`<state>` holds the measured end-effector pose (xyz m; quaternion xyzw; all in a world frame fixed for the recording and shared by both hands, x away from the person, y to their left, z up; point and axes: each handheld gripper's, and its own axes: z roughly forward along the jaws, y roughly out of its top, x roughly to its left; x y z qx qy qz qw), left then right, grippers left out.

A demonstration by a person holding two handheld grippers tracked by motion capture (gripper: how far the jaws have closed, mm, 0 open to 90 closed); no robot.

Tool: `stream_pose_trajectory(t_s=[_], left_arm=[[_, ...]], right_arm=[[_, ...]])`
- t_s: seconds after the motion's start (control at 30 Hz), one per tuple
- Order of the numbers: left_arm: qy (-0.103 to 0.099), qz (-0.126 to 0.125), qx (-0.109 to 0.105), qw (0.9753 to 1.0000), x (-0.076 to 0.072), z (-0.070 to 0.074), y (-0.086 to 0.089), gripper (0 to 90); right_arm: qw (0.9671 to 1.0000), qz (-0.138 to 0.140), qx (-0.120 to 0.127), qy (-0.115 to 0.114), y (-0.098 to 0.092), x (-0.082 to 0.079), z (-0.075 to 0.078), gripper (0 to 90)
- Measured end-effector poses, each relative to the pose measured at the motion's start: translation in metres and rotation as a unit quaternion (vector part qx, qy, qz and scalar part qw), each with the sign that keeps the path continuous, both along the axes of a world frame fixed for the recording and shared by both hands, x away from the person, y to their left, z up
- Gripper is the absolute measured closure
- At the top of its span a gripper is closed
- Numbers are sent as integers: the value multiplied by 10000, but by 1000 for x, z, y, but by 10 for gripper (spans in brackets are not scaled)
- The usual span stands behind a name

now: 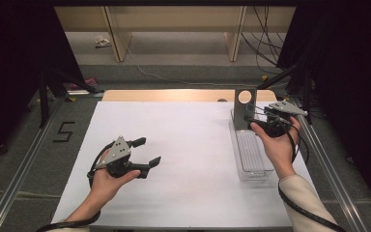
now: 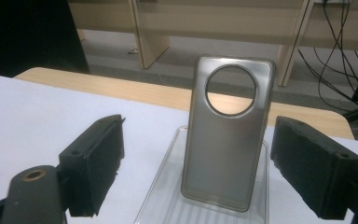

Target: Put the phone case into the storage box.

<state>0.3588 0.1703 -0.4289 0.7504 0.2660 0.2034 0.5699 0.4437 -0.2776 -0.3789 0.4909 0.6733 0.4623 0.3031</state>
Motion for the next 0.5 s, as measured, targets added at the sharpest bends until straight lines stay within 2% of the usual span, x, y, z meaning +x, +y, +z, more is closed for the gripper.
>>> stream_pose_trajectory(t_s=[0.5], left_arm=[[-3, 18, -11, 10000, 0, 0, 1, 159]], right_arm=[[9996, 261, -16, 48, 0, -14, -2, 175]])
